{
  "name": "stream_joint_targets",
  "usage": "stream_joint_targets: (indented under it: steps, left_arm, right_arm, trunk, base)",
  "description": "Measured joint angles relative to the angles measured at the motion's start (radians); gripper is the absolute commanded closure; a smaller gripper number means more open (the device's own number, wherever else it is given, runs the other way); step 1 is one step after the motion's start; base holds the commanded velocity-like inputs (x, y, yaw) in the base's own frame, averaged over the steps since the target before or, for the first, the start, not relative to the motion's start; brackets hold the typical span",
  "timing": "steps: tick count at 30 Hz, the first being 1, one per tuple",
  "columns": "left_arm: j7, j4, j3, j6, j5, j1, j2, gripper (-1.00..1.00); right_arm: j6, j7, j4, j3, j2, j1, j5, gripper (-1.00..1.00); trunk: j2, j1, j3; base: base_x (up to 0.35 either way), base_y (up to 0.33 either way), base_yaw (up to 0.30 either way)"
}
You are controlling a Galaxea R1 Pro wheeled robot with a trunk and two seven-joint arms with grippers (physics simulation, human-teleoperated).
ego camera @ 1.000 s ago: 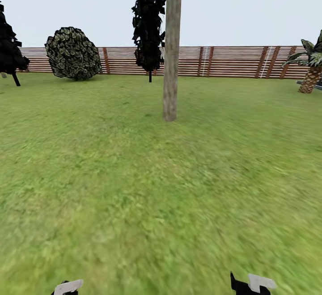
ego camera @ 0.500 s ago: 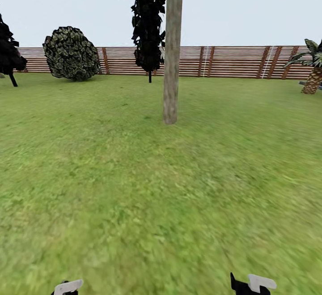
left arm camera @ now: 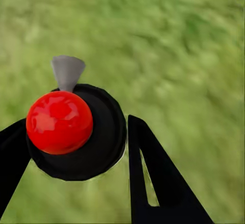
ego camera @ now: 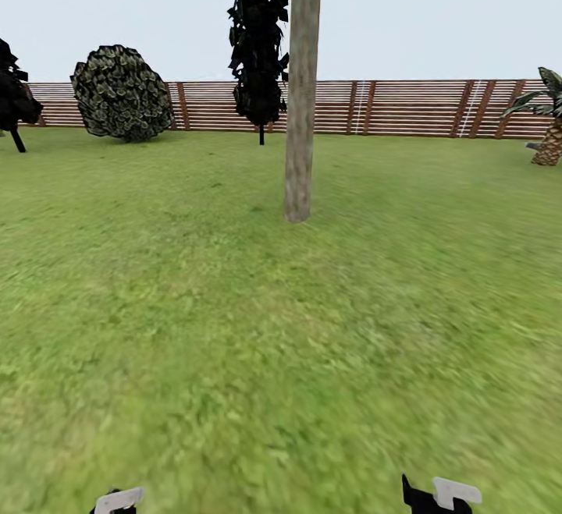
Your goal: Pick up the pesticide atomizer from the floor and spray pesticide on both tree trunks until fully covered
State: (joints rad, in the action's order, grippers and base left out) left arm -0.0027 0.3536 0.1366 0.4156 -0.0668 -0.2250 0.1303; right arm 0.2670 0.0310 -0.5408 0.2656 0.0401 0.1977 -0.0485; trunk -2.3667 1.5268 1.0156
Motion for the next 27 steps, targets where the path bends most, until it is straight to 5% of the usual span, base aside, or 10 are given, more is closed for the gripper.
stream_joint_targets:
  steps: [27]
  left_arm:
    - [0.000,0.000,0.000,0.000,0.001,0.000,0.000,1.00]
  right_arm:
    - [0.000,0.000,0.003,0.001,0.003,0.000,-0.001,-1.00]
  trunk:
    - [0.000,0.000,0.000]
  base:
    - [0.335,0.000,0.000]
